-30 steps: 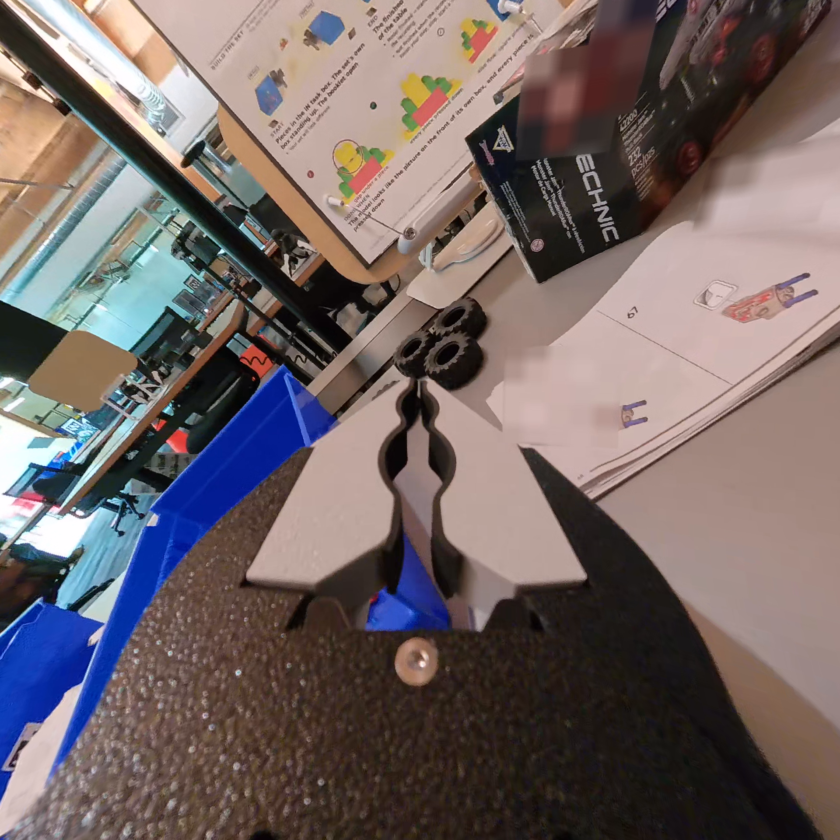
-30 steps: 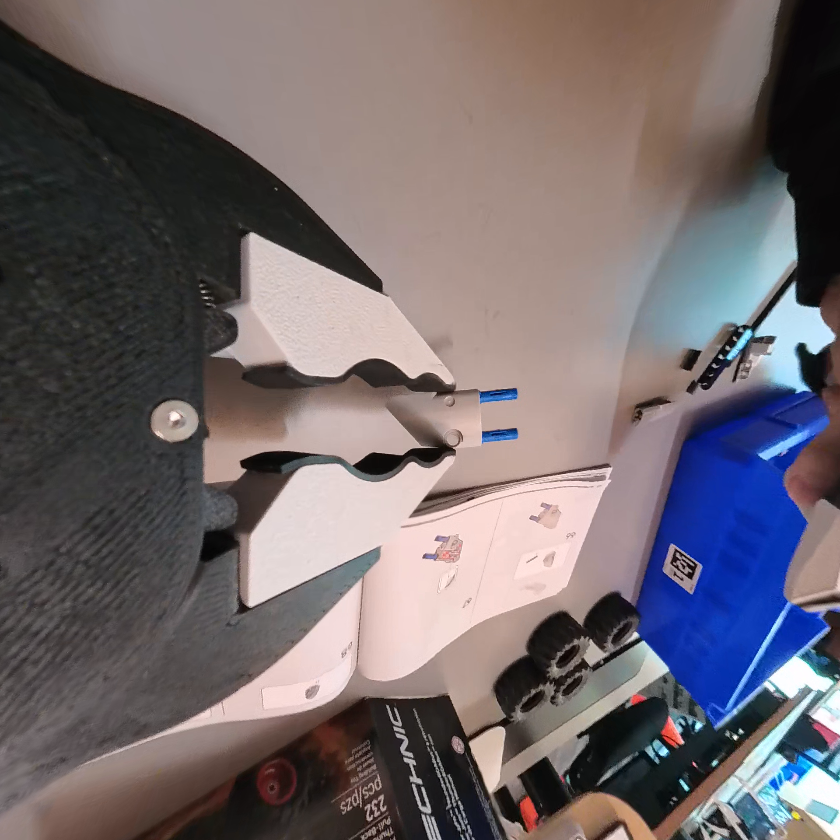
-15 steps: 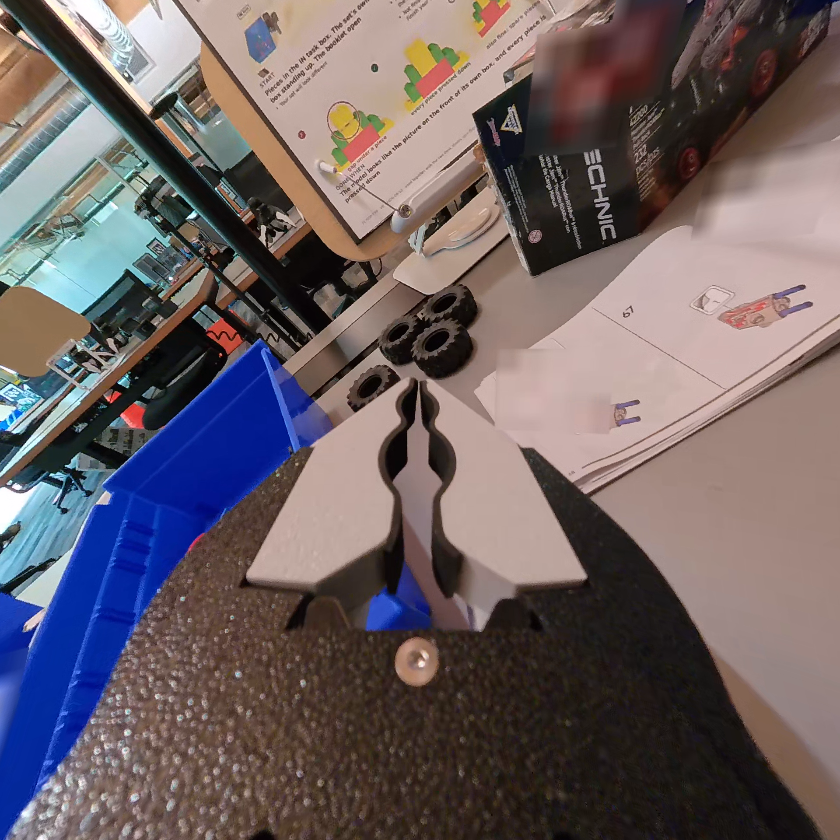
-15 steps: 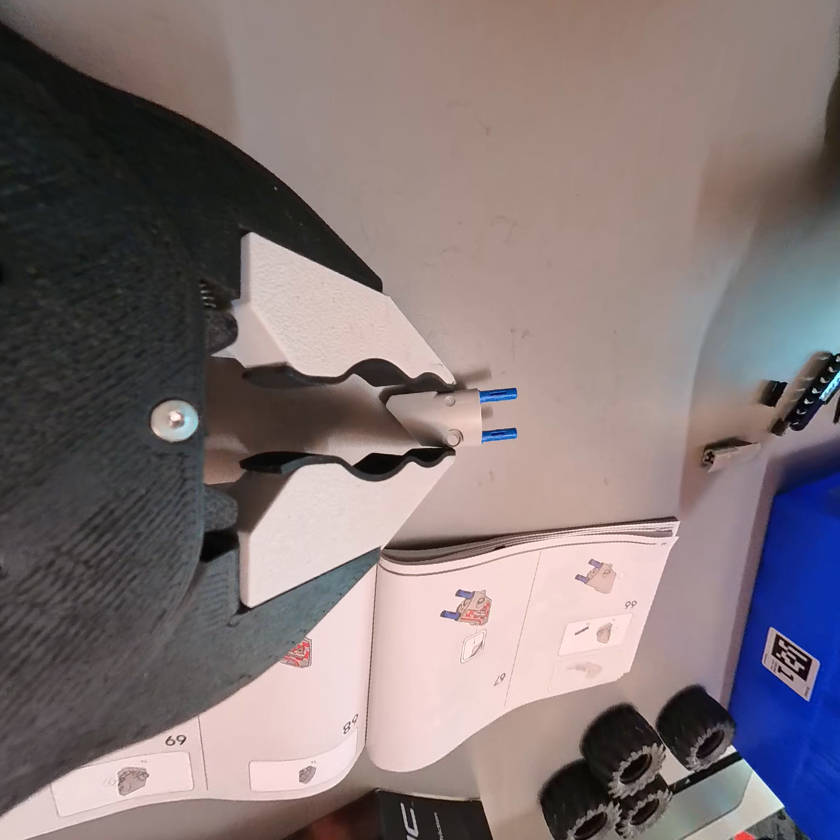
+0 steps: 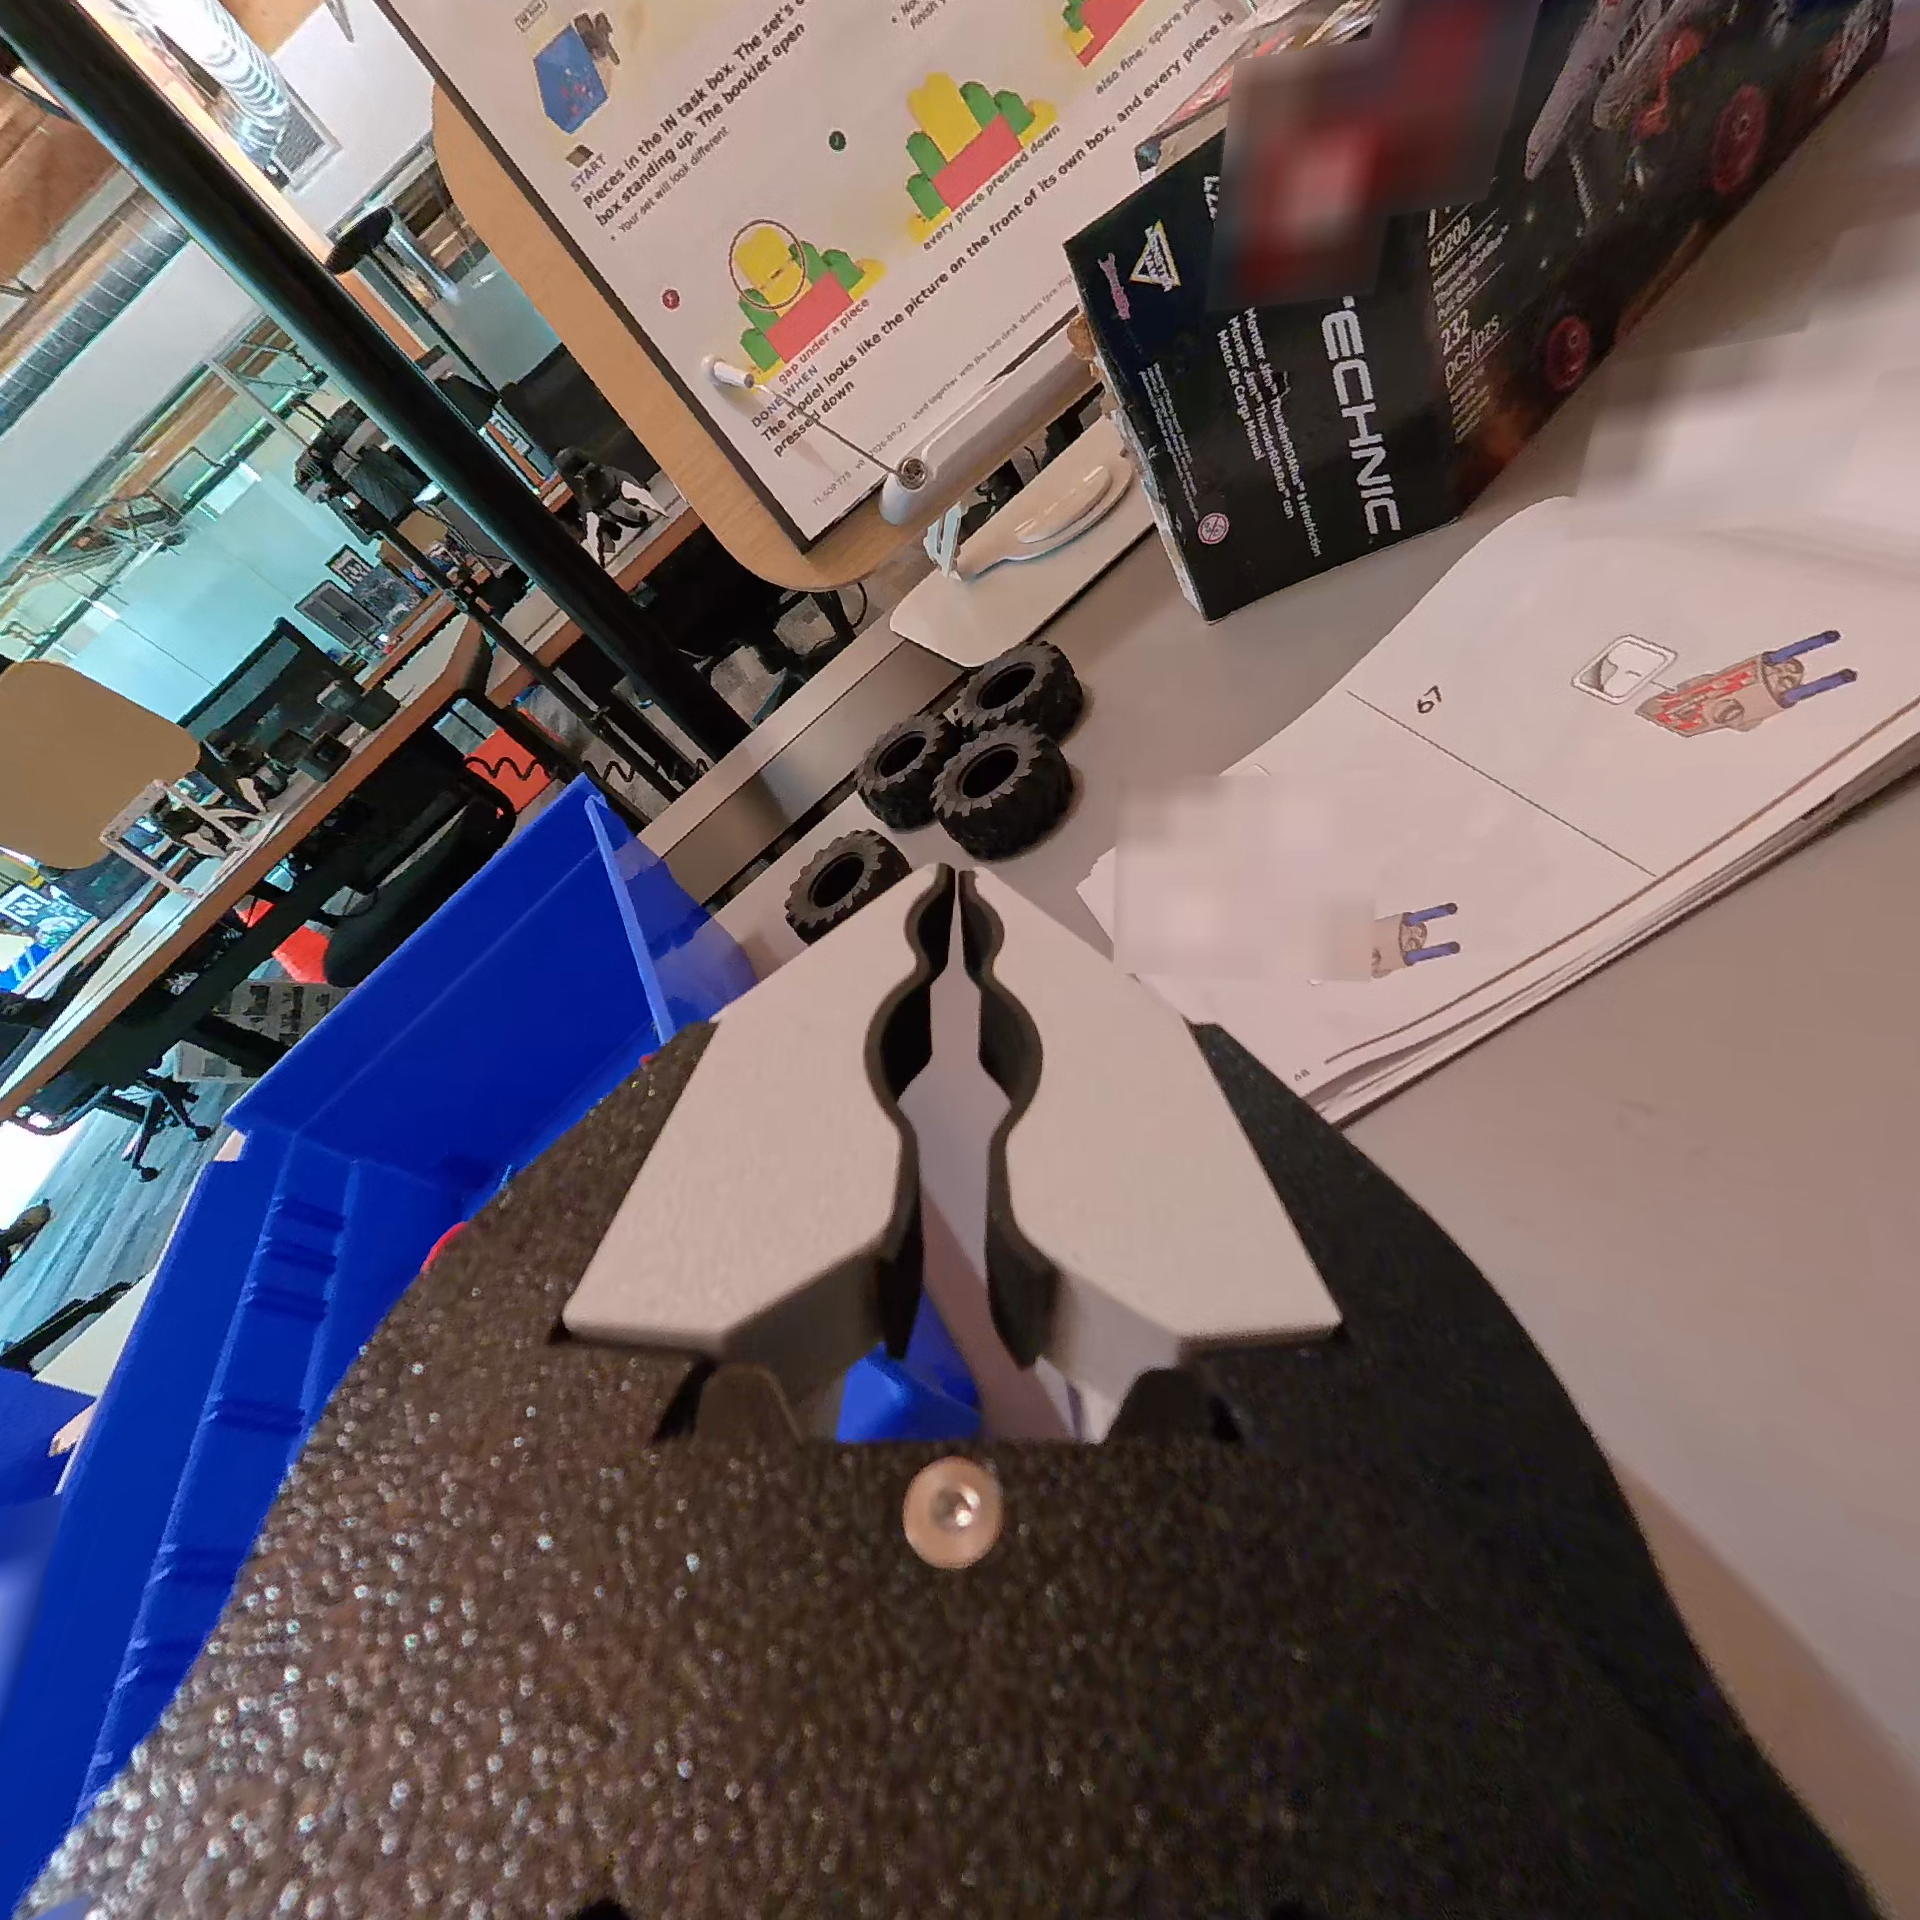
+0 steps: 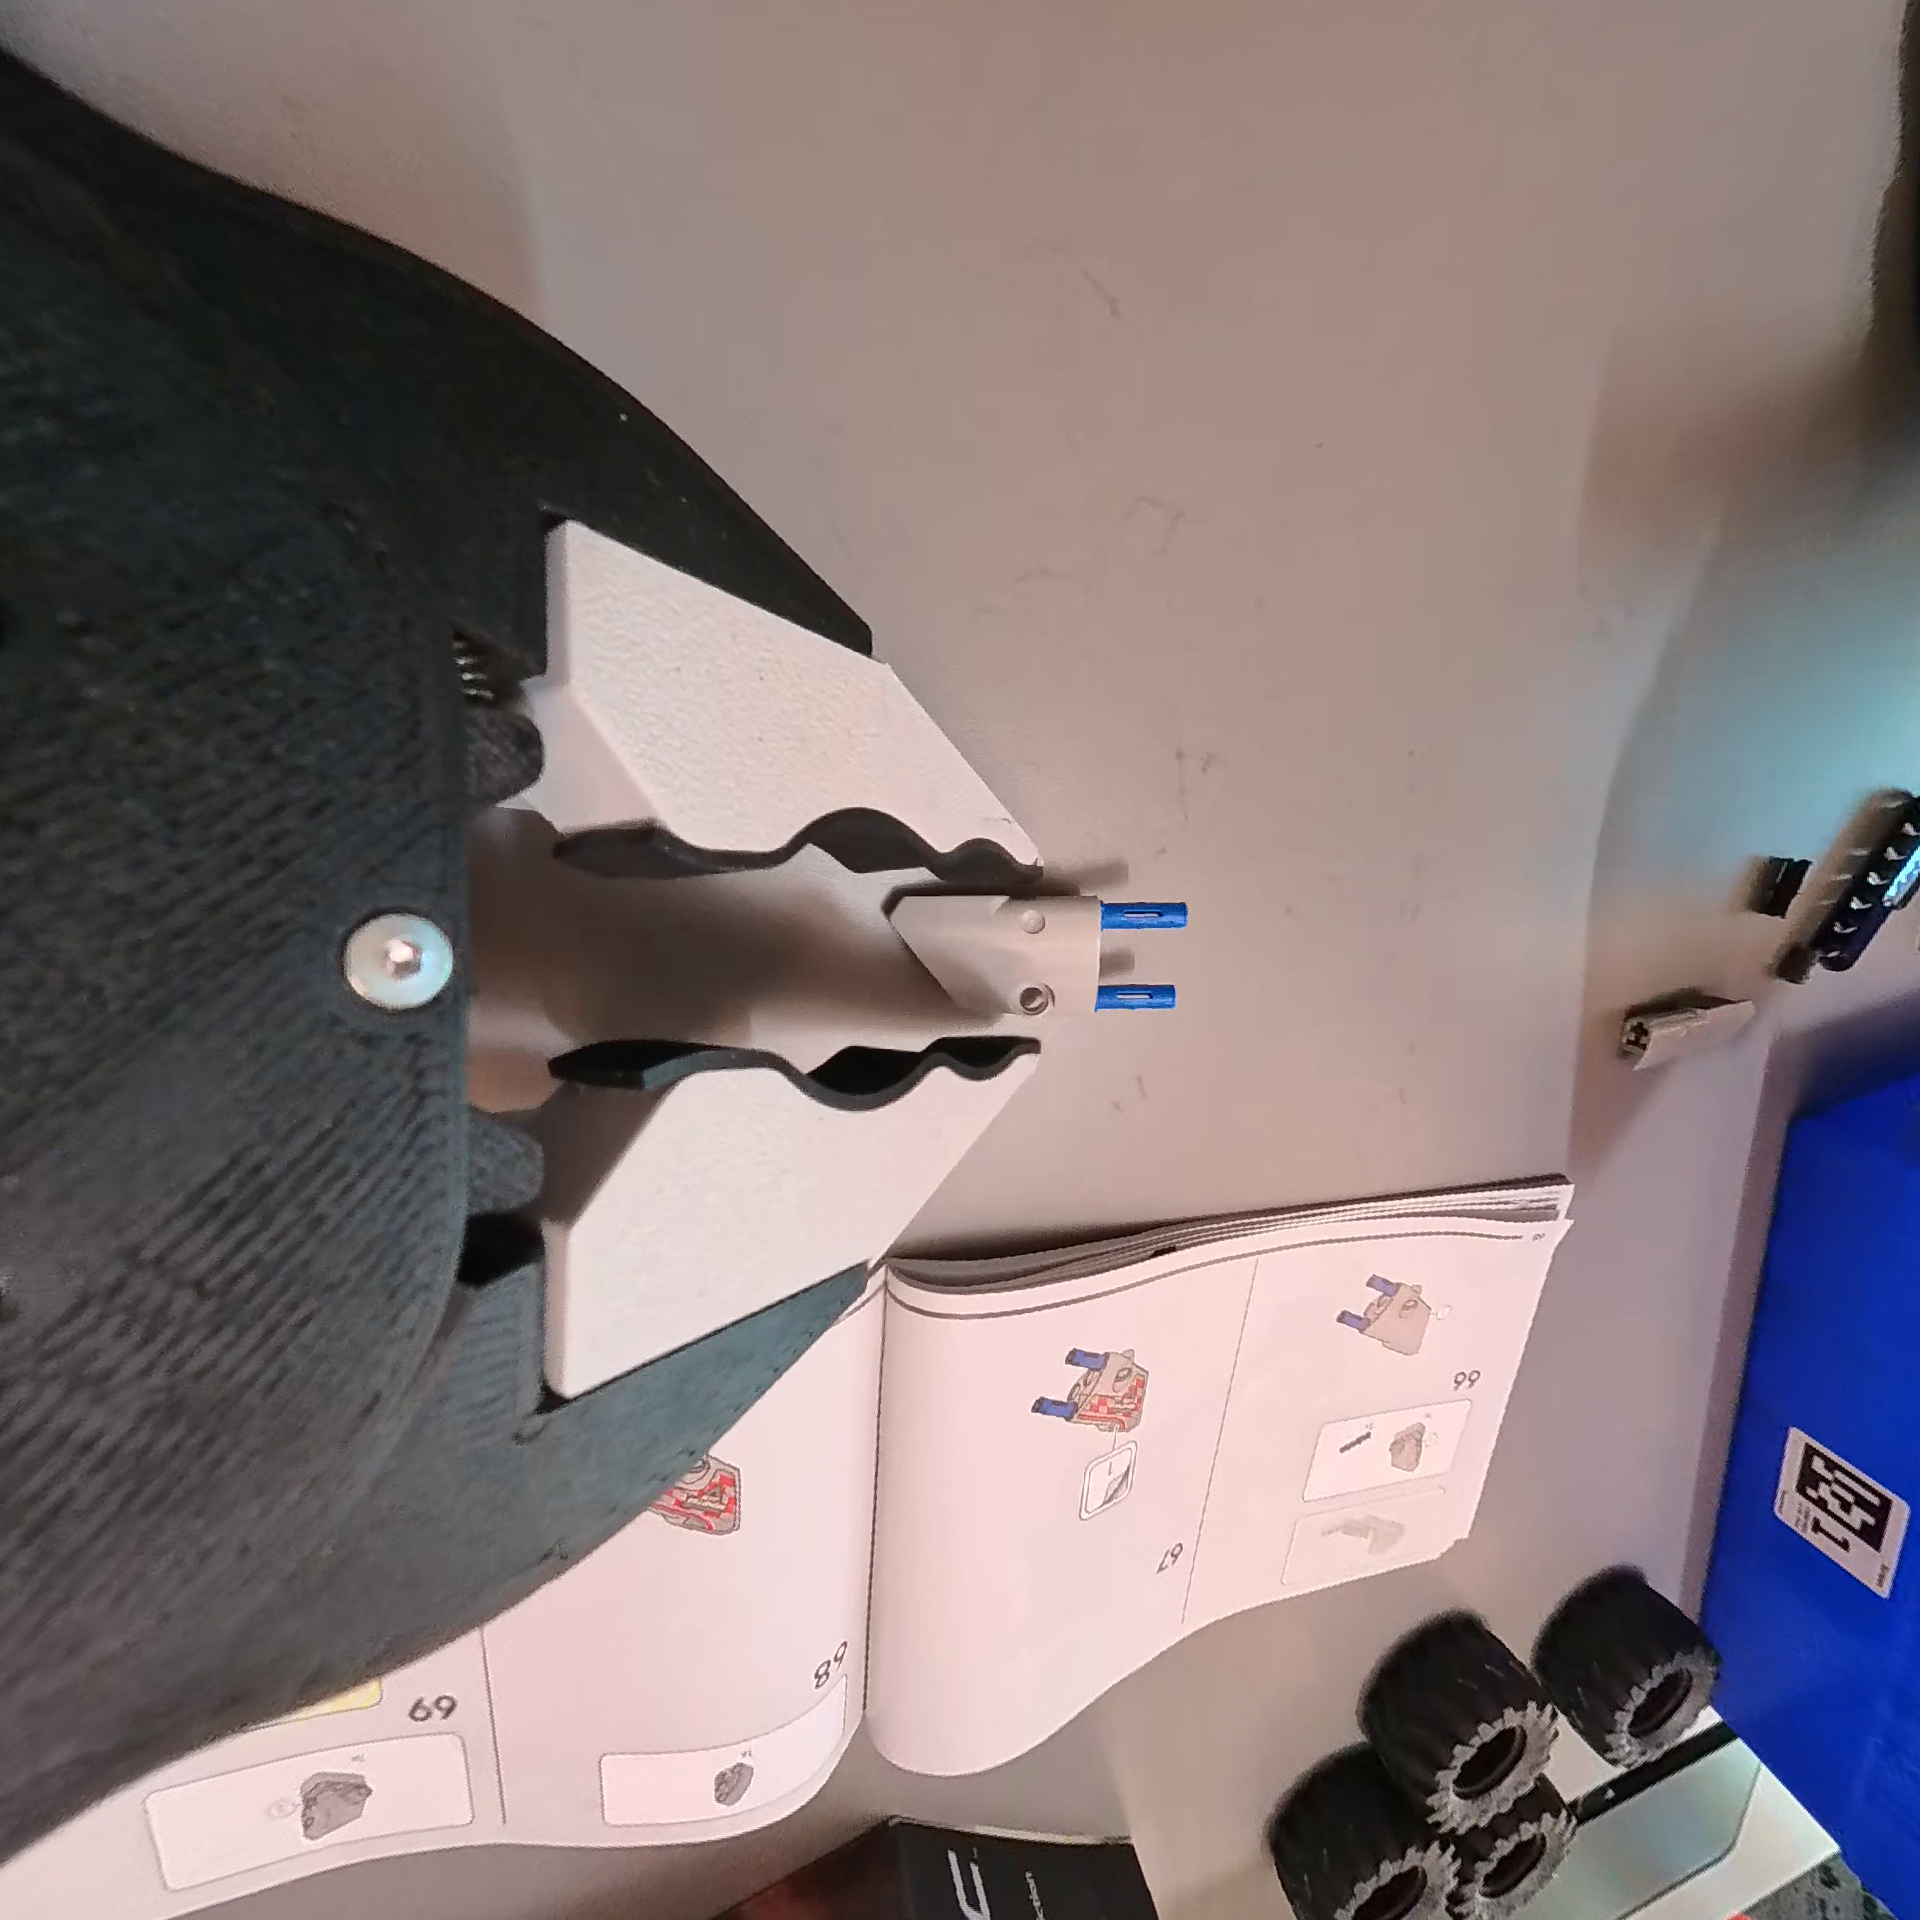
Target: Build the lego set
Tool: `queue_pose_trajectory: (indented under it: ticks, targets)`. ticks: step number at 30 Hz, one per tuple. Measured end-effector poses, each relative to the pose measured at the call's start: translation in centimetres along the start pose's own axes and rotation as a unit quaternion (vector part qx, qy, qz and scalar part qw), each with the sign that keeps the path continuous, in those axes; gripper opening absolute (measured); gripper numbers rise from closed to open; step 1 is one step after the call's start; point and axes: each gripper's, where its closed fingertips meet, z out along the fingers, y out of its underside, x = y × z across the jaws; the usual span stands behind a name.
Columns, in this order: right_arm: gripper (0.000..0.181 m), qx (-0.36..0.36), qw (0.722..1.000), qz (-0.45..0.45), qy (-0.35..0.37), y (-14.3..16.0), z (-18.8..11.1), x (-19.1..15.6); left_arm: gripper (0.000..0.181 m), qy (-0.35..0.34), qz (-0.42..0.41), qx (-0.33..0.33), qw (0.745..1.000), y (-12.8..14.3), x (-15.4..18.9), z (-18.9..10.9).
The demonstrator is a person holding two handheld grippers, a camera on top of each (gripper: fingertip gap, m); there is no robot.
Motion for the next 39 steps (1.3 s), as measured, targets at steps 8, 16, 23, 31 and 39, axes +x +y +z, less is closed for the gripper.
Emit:
queue_pose_trajectory:
  ticks: [8,16,23,31,39]
  targets:
    - [0.032,0.01,1.0,0.01,0.012,0.0,-0.6,0.3,0.0,0.011,0.015,0.009,1.0,-0.5,0.7,-0.1]
    - [0.034,0.109,0.985,0.075,0.107,-1.6,-3.7,3.8,0.01,0.12,0.03,0.048,0.991,-2.5,6.0,1.0]
    - [0.024,0.169,0.933,0.096,0.303,-1.5,-9.4,8.7,0.017,0.16,0.203,0.138,0.956,-13.1,10.8,5.9]
    - [0.021,0.198,0.871,0.16,0.419,0.1,-13.8,11.4,0.029,0.087,0.336,0.151,0.925,-19.7,15.8,17.5]
    - [0.023,0.228,0.85,0.226,0.419,1.1,-14.8,12.0,0.0,0.003,0.375,0.165,0.912,-21.3,16.9,19.1]
